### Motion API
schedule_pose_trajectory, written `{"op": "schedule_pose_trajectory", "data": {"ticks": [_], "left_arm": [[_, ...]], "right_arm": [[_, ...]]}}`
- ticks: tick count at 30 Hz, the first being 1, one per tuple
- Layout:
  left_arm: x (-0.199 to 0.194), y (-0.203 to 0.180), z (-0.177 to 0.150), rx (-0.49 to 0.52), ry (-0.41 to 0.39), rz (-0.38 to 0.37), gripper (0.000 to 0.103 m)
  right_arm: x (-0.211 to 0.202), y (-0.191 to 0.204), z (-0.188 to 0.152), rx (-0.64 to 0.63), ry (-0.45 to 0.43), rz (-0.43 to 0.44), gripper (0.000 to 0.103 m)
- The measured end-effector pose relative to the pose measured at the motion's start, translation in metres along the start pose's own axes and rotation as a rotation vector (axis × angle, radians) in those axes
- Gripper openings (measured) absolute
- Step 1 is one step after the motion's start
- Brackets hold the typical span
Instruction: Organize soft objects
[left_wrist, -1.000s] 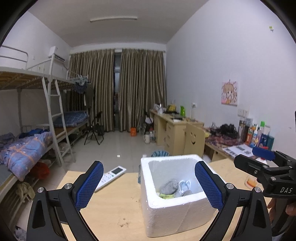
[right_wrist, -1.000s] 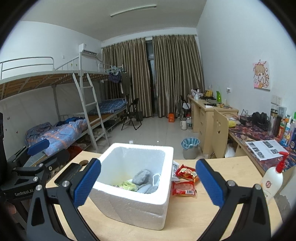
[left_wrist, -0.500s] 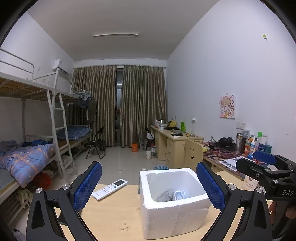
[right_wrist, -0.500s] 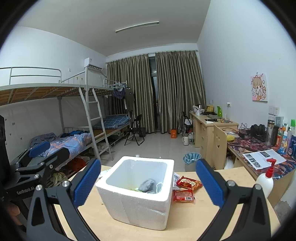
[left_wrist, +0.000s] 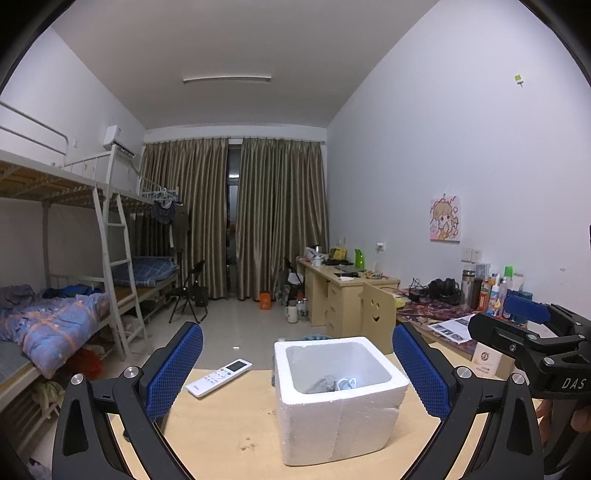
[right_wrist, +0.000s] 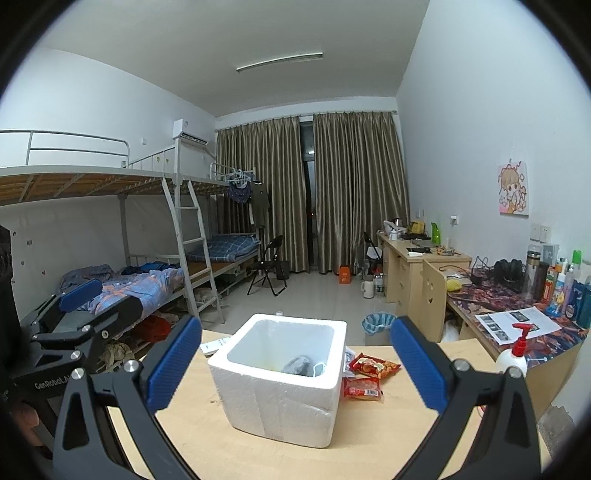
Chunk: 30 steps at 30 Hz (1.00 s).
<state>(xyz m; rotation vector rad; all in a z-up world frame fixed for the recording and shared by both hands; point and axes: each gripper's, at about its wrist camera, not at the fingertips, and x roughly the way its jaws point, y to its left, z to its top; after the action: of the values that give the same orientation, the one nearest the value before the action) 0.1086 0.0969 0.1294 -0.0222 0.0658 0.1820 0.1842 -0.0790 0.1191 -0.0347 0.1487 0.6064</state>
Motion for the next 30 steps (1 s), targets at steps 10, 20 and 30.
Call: {"op": "schedule_pose_trajectory", "data": {"ticks": [10, 20, 30], "left_arm": [[-0.029, -0.008, 0.005, 0.017, -0.023, -0.008, 0.103], [-0.067, -0.014, 0.002, 0.025, -0.042, -0.01, 0.103], [-0.108, -0.022, -0.004, 0.044, -0.058, -0.016, 0.103]], "right_arm": [[-0.026, 0.007, 0.001, -0.011, -0.019, -0.015, 0.103], [-0.063, 0.015, -0.005, -0.016, -0.039, -0.03, 0.103], [-0.097, 0.023, -0.017, -0.02, -0.059, -0.034, 0.103]]}}
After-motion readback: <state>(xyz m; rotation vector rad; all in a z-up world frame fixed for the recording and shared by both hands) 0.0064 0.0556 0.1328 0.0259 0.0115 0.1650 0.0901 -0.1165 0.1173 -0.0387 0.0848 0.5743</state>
